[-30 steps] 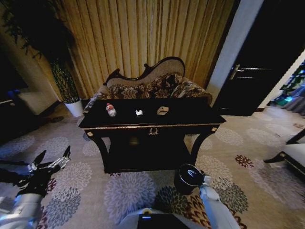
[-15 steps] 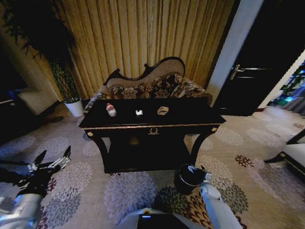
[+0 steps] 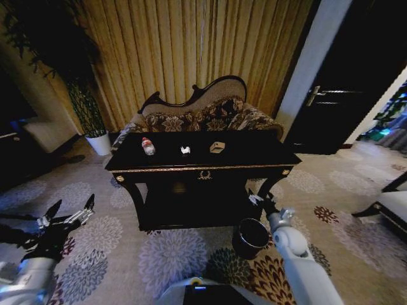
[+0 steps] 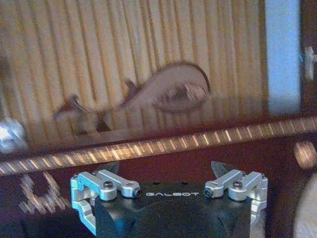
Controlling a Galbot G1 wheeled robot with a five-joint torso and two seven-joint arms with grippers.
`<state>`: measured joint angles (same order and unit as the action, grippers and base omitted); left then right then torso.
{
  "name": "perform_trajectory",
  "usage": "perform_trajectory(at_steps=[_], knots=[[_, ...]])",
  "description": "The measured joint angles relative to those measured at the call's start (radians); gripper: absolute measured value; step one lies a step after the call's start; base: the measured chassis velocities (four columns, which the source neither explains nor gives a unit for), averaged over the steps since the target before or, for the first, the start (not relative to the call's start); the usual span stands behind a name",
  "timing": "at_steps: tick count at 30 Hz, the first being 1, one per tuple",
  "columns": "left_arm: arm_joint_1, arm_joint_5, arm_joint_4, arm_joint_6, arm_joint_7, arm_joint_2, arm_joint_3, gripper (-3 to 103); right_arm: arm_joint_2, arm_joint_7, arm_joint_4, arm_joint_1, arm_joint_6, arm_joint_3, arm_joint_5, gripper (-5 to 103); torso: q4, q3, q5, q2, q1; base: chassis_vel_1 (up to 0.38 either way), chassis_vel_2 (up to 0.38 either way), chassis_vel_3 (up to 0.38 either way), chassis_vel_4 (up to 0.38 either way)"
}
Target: Move to the front of the table and place the trash on the table into the trash bin.
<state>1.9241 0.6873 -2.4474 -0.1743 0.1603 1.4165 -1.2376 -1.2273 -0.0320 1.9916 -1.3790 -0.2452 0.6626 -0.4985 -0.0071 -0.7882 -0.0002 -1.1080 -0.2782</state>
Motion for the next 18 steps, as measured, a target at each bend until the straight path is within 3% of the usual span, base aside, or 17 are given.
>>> perform_trajectory(at_steps=[6,18], knots=[[-0.002,0.007,-0.007,0.000,-0.004,-0.001,0.000,100,0.035,-0.047,0.141,0.001,-0.038,-0.005,-0.052,100,0.0000,0.000,0.0002,0.000,0.000,0.000,0.000,0.000,0.000],[-0.018,0.049,-0.012,-0.034,-0.023,-0.025,-0.030,100,0.043,-0.048,0.201,-0.014,-0.028,0.011,-0.047,100,0.0002,0.000,0.0002,0.000,0.000,0.000,0.000,0.000,0.000]])
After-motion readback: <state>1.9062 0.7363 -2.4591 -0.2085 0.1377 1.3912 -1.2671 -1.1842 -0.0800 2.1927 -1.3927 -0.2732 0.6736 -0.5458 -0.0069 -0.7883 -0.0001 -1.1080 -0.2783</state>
